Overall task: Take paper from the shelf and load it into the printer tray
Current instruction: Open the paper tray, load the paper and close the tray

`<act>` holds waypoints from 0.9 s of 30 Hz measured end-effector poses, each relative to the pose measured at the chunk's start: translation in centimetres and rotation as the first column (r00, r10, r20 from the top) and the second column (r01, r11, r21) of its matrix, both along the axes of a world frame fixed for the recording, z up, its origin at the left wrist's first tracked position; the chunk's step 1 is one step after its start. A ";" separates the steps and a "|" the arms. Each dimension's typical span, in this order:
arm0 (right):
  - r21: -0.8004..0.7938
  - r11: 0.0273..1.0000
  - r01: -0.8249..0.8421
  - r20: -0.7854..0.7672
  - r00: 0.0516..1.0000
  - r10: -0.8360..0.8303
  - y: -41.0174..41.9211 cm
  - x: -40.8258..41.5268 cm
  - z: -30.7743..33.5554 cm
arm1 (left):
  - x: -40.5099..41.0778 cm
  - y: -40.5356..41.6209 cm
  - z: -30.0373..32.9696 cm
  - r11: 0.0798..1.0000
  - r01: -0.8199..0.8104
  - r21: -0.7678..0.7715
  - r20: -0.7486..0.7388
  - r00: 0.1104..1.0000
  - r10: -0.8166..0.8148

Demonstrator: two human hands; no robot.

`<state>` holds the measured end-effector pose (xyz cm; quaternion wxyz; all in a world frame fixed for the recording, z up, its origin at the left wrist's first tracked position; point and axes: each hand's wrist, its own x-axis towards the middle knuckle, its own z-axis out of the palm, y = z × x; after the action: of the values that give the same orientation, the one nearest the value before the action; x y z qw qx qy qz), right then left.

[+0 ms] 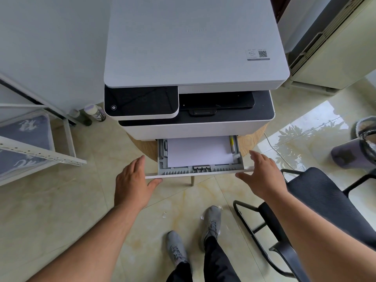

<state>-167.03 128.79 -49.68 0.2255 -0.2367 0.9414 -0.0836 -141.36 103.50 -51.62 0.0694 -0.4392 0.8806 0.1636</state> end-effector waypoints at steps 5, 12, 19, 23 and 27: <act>-0.002 0.999 0.032 0.003 0.999 -0.032 -0.9 -0.9 0.0 | -0.9 -1.0 0.2 0.998 -0.053 0.022 -0.029 0.998 0.054; -0.024 0.997 0.072 0.007 0.997 -0.072 -1.7 -2.0 -0.4 | -1.8 -2.0 0.0 0.988 -0.142 0.069 -0.062 0.987 0.146; -0.052 0.994 0.093 -0.002 0.996 -0.094 -2.4 -3.0 -0.8 | -2.6 -2.9 -0.3 0.979 -0.183 0.092 -0.100 0.976 0.191; -0.093 0.989 0.112 0.001 0.994 -0.112 -2.9 -3.4 -0.9 | -3.0 -3.3 -0.5 0.975 -0.195 0.106 -0.166 0.963 0.211; -0.121 0.982 0.142 0.011 0.990 -0.142 -3.1 -3.7 -1.0 | -3.3 -3.7 -0.7 0.965 -0.223 0.140 -0.228 0.941 0.250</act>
<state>-170.70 125.67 -50.72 0.2053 -0.1821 0.9488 -0.1567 -144.65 99.78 -52.33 -0.0348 -0.5138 0.8127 0.2728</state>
